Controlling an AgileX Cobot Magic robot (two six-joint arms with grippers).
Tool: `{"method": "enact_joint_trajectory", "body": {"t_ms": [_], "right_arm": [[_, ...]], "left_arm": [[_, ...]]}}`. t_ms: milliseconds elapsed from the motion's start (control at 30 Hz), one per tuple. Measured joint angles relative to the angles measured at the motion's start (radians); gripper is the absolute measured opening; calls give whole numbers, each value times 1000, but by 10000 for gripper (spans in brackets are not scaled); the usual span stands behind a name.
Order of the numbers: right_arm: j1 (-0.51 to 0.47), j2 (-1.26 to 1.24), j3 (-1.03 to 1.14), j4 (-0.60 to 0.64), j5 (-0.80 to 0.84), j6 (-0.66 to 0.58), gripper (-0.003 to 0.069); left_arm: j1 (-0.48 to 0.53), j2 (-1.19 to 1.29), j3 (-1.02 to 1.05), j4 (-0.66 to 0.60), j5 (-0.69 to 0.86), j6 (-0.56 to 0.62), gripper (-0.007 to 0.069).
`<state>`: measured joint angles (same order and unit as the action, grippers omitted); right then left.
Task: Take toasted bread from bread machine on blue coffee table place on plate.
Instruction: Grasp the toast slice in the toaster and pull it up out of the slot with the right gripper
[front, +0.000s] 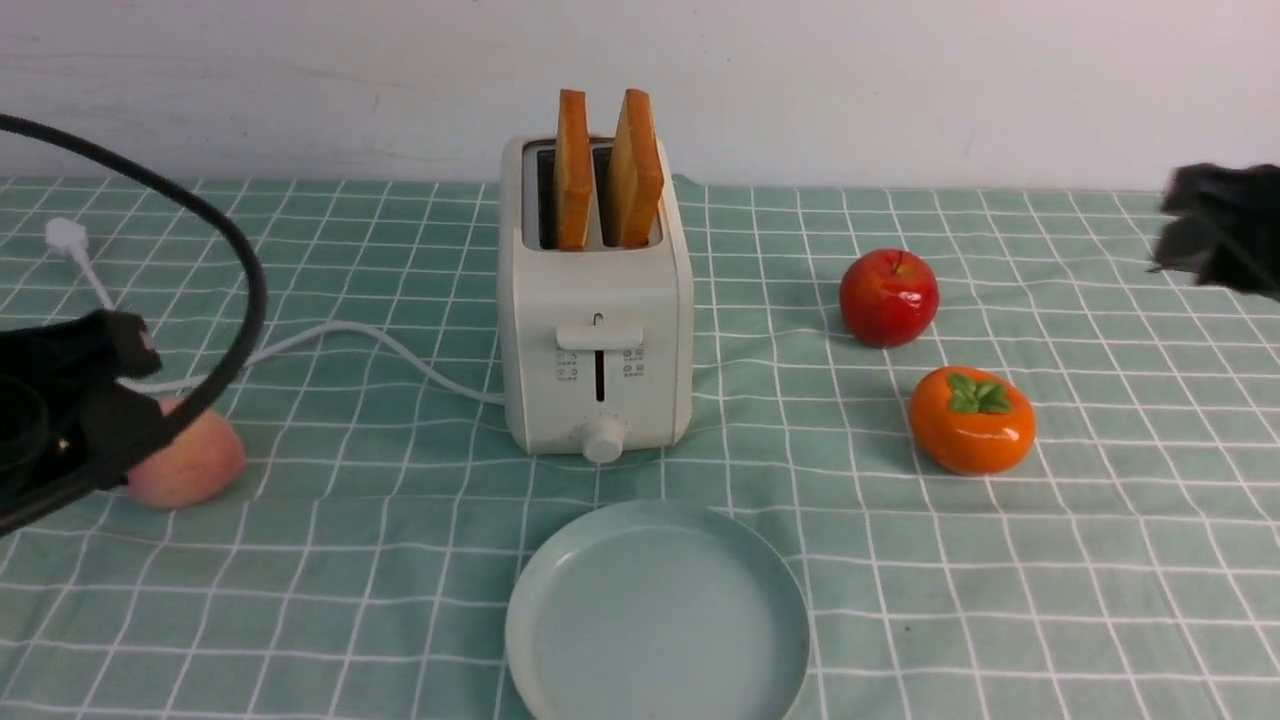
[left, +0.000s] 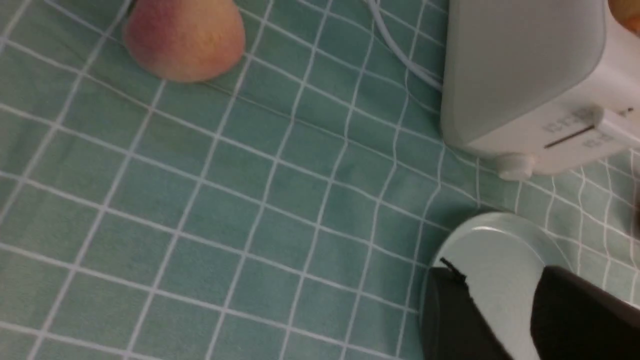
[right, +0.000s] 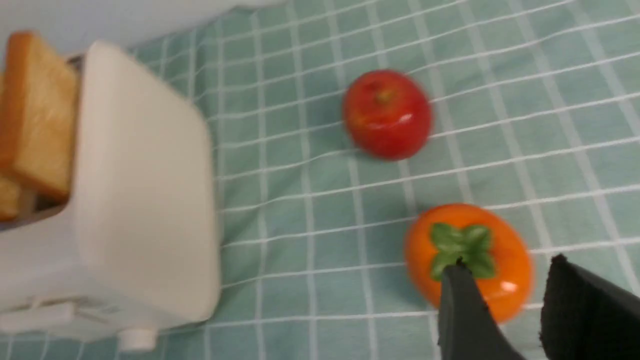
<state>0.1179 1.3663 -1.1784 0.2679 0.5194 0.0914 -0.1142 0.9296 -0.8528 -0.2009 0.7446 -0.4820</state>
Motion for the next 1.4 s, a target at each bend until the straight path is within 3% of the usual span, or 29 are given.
{"method": "enact_joint_trajectory", "body": {"t_ms": [200, 367, 500, 733, 933, 1033, 1100, 1300, 1400], "right_arm": [[170, 296, -359, 164, 53, -154, 252], [271, 510, -639, 193, 54, -172, 317], [318, 630, -788, 193, 46, -176, 388], [327, 759, -835, 194, -46, -176, 414], [327, 801, -835, 195, -45, -189, 330], [326, 786, -835, 192, -45, -203, 146], [325, 769, -835, 184, -42, -204, 106], [255, 592, -835, 72, 22, -206, 109], [206, 499, -841, 7, 135, -206, 109]], "left_arm": [[0, 3, -4, -121, 5, 126, 238], [0, 3, -4, -183, 52, 178, 238], [0, 3, -4, -189, 74, 185, 238], [0, 3, -4, -192, 75, 185, 238], [0, 3, -4, -192, 75, 185, 238], [0, 3, -4, -192, 75, 185, 238], [0, 3, -4, -192, 76, 185, 238], [0, 3, -4, -193, 76, 185, 238], [0, 3, -4, -193, 76, 185, 238]]}}
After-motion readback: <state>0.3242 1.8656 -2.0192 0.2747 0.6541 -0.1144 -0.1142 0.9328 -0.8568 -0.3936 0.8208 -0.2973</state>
